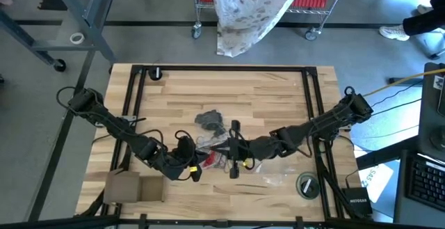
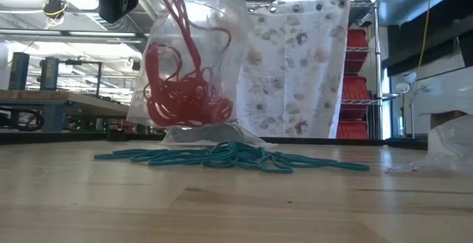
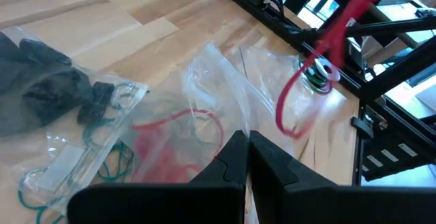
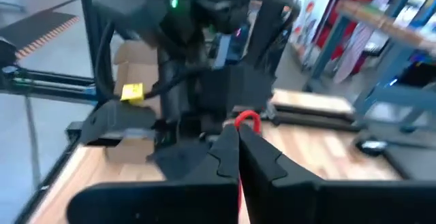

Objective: Sort rubber bands
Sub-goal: Put the red rubber band into the transparent zip lock bag

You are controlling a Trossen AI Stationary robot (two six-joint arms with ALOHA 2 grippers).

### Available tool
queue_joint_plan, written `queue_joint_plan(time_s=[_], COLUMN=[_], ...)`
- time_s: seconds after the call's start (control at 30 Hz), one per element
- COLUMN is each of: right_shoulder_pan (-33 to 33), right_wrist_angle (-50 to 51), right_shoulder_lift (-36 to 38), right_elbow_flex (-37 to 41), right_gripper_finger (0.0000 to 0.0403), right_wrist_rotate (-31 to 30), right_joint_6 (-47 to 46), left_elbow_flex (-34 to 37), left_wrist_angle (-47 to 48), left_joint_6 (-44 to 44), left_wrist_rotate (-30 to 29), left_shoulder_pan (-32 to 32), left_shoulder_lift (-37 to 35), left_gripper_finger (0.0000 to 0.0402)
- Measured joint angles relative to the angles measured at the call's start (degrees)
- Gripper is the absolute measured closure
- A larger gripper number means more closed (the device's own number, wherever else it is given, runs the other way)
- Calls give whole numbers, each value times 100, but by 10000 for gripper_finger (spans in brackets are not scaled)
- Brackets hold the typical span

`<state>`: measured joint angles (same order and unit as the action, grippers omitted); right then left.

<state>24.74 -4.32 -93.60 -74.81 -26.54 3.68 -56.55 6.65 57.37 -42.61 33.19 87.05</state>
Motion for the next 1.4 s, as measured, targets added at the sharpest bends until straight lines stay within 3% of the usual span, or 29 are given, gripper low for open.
queue_joint_plan(time_s=[0.37,1.03,1.2,1.4], right_shoulder_pan=[270,288,214,233], right_wrist_angle=[325,413,393,625], right_shoulder_lift=[13,-206,-247,-330], right_elbow_flex=[-174,-174,-174,-176], right_gripper_finger=[402,402,402,402], right_wrist_rotate=[-793,-773,-1099,-651], right_joint_6=[439,434,562,557], left_elbow_flex=[0,0,0,0], left_wrist_angle=[7,-10,-9,-24], left_joint_6=[58,78,78,77], left_wrist_rotate=[0,5,7,7], left_shoulder_pan=[9,15,15,15], left_shoulder_lift=[-20,-70,-74,-150], left_gripper_finger=[401,401,401,401])
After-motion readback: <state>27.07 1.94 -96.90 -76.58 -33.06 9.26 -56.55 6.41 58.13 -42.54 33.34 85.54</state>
